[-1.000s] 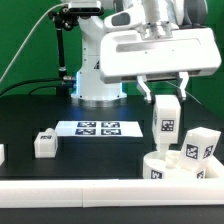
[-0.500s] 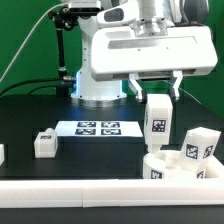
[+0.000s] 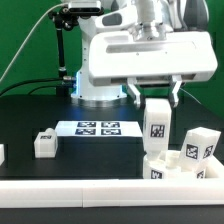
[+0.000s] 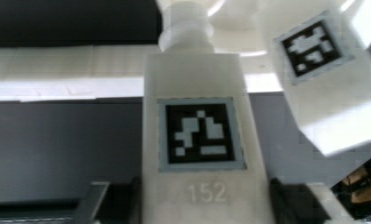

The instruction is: Assemble stool

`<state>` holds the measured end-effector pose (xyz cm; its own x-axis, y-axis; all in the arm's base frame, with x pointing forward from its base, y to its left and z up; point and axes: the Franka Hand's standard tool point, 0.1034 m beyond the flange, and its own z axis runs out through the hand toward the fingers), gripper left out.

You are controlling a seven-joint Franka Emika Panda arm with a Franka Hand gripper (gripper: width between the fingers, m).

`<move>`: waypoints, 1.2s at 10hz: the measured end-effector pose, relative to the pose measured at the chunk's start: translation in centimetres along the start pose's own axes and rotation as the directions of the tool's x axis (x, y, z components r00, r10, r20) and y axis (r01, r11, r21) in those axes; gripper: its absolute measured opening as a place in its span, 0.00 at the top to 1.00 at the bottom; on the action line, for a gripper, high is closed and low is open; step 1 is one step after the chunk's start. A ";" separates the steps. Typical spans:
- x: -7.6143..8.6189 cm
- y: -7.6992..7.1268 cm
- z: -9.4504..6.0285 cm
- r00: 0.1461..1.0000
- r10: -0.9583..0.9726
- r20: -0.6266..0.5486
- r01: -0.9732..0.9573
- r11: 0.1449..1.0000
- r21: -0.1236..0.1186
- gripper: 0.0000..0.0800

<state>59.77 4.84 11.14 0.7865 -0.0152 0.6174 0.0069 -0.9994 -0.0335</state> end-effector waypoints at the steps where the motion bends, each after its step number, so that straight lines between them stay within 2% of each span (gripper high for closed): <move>1: -0.5 0.0 0.3 1.000 -0.009 0.014 0.009 1.000 0.004 0.58; 2: -1.0 -0.1 0.4 0.998 -0.006 0.066 0.005 1.000 0.015 0.58; 4: -1.2 -0.3 0.4 0.997 -0.007 0.078 0.006 1.000 0.018 0.58; 9: -1.5 -0.9 0.5 0.999 -0.007 0.042 0.007 1.000 0.014 0.58; 10: -1.6 -0.9 0.5 0.997 -0.009 0.077 0.007 1.000 0.022 0.49; 11: -1.8 -1.0 0.6 0.996 -0.009 0.089 0.007 1.000 0.024 0.49; 12: -1.8 -1.0 0.6 0.996 -0.009 0.090 0.007 1.000 0.024 0.31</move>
Offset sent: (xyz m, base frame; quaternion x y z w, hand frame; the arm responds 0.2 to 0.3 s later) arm -0.0058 0.0031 0.0020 0.0019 0.0039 0.0022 1.0000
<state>58.71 5.85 9.56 0.8387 -0.0034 0.5445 0.0274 -0.9984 -0.0485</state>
